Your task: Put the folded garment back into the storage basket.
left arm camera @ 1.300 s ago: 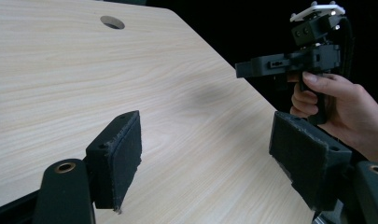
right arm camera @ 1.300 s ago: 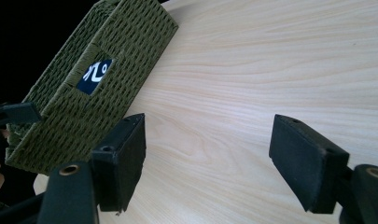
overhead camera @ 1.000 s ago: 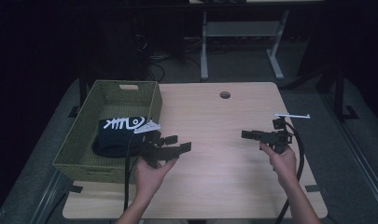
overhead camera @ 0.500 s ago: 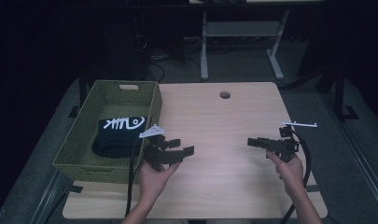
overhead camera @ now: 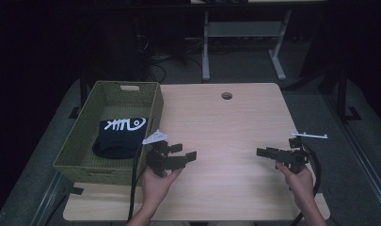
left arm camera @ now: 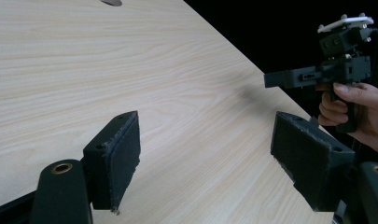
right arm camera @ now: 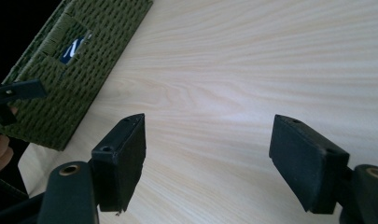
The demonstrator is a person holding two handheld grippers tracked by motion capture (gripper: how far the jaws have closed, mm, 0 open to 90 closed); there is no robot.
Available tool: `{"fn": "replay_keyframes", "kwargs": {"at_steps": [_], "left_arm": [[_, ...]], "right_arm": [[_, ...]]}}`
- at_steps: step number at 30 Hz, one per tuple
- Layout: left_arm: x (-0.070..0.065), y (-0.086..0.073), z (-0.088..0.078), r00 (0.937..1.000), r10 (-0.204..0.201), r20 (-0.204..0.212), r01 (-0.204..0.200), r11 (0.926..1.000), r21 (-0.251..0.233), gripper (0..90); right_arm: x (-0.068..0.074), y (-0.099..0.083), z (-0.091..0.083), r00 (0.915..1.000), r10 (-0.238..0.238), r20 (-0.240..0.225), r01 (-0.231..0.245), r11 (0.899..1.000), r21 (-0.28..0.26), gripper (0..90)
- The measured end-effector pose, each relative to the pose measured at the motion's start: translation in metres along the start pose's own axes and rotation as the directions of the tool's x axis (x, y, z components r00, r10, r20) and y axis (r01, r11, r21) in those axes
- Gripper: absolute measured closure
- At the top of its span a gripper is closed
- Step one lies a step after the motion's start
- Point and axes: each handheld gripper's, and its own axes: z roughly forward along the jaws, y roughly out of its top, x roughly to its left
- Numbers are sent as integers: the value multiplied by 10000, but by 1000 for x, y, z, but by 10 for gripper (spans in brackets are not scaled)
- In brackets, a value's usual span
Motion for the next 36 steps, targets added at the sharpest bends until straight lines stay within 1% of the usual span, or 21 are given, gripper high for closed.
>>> {"fn": "replay_keyframes", "kwargs": {"at_steps": [4, 8, 13, 18, 20, 25, 29, 32, 36], "left_arm": [[2, -5, 1, 10000, 4, 28, -4, 10000, 62, 239], [3, -8, 3, 10000, -18, -17, 18, 9999, 116, 239], [2, -11, 3, 9999, 133, -98, -132, 9998, 119, 236], [3, -16, 2, 9998, 140, -114, -138, 9998, 144, 236], [3, -18, 2, 9998, 169, -131, -167, 9997, 174, 237], [3, -24, 3, 9999, 138, -85, -136, 9995, 280, 236], [4, -26, 1, 9999, 129, -92, -127, 9996, 246, 236], [3, -28, 0, 9998, 174, -63, -172, 9995, 272, 237], [1, -29, 1, 9995, 315, -39, -314, 9990, 302, 237]], "right_arm": [[-4, -7, -3, 10000, 0, -13, 0, 10000, -60, 268], [-4, -14, -5, 9999, -149, 41, 149, 9999, -25, 268], [-4, -20, -8, 9997, -247, 32, 247, 9997, -10, 266], [-3, -27, -13, 9993, -364, -10, 364, 9993, -37, 266], [-4, -30, -16, 9991, -423, 56, 423, 9991, -44, 266], [-8, -38, -21, 9993, -359, 75, 360, 9993, -103, 264], [-11, -43, -24, 9996, -262, 68, 264, 9995, -193, 264], [-13, -47, -26, 9996, -253, 97, 256, 9994, -244, 263], [-12, -50, -30, 9996, -263, 49, 264, 9991, -335, 263]]}}
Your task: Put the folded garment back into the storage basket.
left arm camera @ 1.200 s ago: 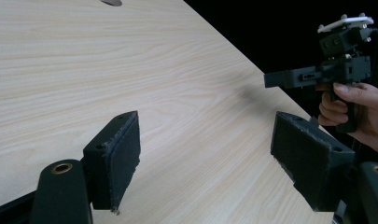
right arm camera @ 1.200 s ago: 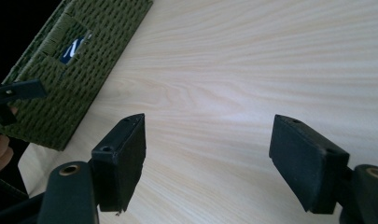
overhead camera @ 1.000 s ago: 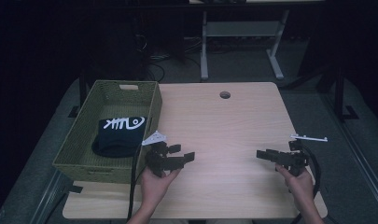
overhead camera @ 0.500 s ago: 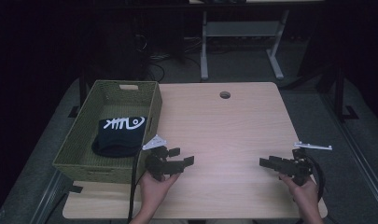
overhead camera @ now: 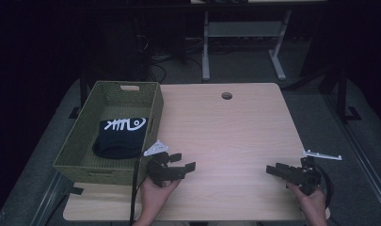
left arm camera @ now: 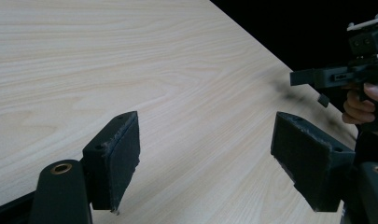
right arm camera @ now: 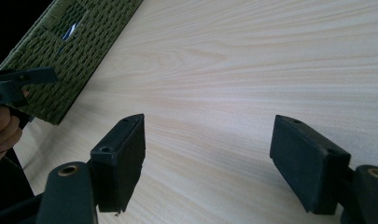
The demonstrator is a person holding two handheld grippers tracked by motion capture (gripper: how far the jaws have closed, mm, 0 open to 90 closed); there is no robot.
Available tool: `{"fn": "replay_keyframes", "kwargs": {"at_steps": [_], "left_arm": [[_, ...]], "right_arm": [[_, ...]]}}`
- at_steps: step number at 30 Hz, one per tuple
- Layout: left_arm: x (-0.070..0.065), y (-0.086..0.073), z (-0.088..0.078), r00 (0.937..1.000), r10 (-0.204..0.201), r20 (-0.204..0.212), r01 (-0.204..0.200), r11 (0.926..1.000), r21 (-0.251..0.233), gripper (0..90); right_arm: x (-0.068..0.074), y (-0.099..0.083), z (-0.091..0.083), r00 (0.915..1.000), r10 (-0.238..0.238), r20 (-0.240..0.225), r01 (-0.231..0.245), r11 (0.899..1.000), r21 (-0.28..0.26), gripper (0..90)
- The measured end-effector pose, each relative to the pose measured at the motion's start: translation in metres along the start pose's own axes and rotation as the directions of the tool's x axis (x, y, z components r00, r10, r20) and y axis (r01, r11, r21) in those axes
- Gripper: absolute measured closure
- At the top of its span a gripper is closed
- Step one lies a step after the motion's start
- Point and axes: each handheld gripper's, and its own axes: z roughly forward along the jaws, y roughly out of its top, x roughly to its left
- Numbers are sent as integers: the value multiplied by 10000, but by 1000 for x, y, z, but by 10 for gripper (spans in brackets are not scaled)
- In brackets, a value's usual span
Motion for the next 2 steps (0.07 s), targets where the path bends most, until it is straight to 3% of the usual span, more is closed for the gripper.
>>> {"fn": "replay_keyframes", "kwargs": {"at_steps": [2], "left_arm": [[0, 0, 1, 10000, 31, 38, -31, 10000, 26, 237]], "right_arm": [[1, -1, -2, 9999, -112, 9, 112, 9999, -56, 260]]}}
